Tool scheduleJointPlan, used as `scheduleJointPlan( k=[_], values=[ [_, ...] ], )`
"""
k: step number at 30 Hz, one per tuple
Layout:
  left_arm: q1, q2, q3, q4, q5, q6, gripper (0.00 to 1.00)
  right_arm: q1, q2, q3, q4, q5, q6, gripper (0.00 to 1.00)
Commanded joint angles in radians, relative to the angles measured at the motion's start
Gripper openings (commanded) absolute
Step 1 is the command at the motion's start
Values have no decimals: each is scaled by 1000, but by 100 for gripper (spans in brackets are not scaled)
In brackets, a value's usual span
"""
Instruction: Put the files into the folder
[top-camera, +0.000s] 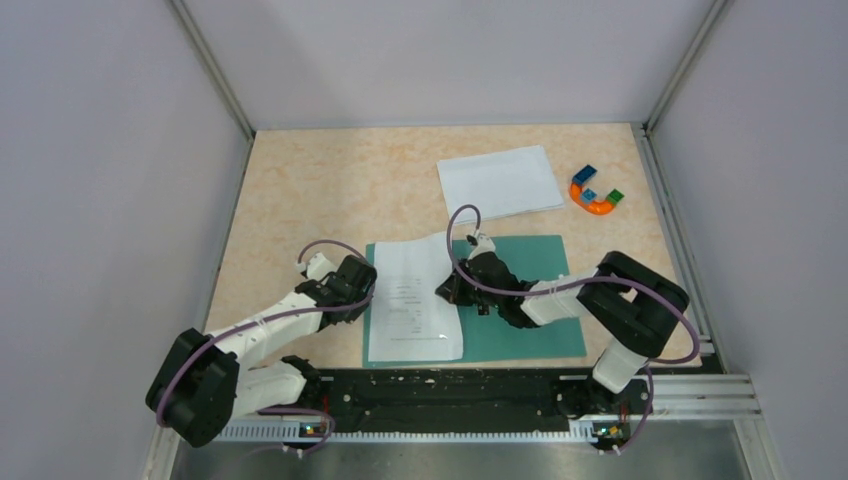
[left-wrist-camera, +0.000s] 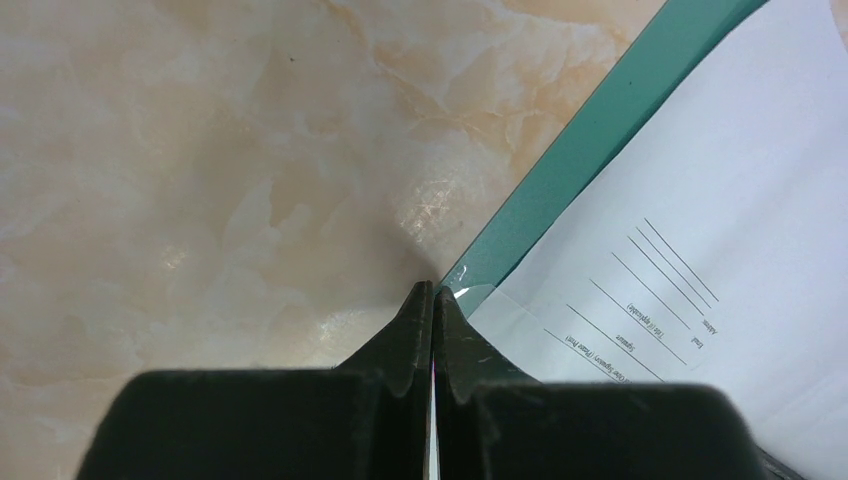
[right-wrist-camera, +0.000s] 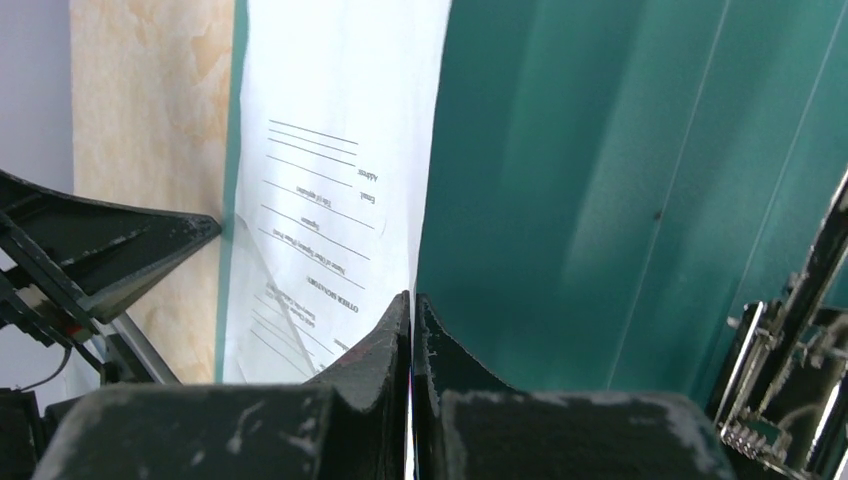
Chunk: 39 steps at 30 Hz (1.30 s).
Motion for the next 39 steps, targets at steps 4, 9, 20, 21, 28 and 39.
scheduleJointPlan(
  k=[4,9,20,21,28,39],
  values=[
    [-14,49,-43,-40,59,-13,0,34,-17,-20,53,32,39,0],
    [-17,55,-41,-40,58,-16,0,40,-9,-19,62,26,39,0],
    [-21,54,-37,-37,57,-14,0,50,17,-9,64,19,38,0],
    [-21,51,-36,-38,55,-12,0,50,17,-11,62,22,37,0],
    [-20,46,-1,-72,31,9,0,49,0,-16,32,40,35,0],
    [-20,-50,126,-175,-57,130,16,49,-103,52,-197,111,-23,45]
  ],
)
